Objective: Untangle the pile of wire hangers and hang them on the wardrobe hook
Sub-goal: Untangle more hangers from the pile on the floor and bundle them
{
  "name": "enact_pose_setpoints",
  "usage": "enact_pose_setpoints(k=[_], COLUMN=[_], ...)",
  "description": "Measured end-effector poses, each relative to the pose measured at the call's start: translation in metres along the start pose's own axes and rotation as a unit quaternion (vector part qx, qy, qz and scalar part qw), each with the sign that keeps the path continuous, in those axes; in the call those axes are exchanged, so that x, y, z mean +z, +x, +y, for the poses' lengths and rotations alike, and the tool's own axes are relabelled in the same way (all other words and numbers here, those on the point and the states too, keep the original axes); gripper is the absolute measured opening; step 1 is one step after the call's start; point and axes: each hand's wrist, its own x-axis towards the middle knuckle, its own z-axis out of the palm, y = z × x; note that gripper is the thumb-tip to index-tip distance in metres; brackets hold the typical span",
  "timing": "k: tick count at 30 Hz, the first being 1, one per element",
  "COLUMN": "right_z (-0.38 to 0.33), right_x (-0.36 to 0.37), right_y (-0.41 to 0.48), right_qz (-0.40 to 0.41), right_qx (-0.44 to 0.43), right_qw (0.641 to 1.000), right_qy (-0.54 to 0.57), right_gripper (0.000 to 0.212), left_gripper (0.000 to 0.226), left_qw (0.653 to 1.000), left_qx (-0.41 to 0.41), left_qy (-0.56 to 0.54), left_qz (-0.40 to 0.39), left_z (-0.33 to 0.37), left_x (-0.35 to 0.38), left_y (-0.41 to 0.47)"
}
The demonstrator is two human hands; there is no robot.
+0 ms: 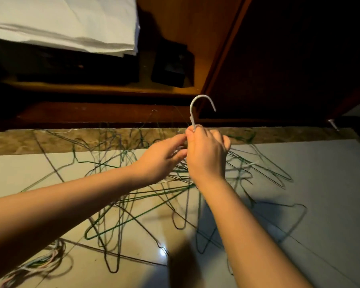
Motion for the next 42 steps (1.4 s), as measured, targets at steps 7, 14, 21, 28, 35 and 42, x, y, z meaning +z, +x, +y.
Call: enact_pose_setpoints(k=[7,14,21,28,35,42], right_z=[-0.049,-0.100,-0.161,-0.185,-0.132,-0.103], right_x=[0.048,0.081,0.100,0.109,0.104,0.104], right_y=[0.013,-0.005,-0.042,-0.103,-0.133,-0.147], right_qz=[-0.031,-0.053,-0.092,-0.205,-0.308,-0.336], right_qx=[-0.073,-0.142,-0.161,-0.149,-0.108,-0.103], right_qw=[0.993,0.971,0.941,0.896,0.892,0.895], right_qy=[0.092,0.187,0.282,0.365,0.312,0.276], right_gripper=[0.043,0.041,0.042,0.048,0.039,0.035], left_gripper=[0.022,0.023,0.029,0.034,0.024,0.034], left_qw=[0.969,0.941,0.921,0.881,0.820,0.816], left_qx=[-0.130,-0.181,-0.251,-0.307,-0.442,-0.511], left_qy=[-0.168,-0.248,-0.242,-0.254,-0.046,0.020], left_qz=[0.126,0.142,0.174,0.257,0.361,0.269], left_z=[-0.032,-0.046,-0.071,-0.075,-0.099,-0.144], left_x=[-0.045,-0.093,-0.130,-0.135,-0.089,-0.038], left_y=[-0.020,-0.066,-0.133,-0.216,-0.298,-0.350])
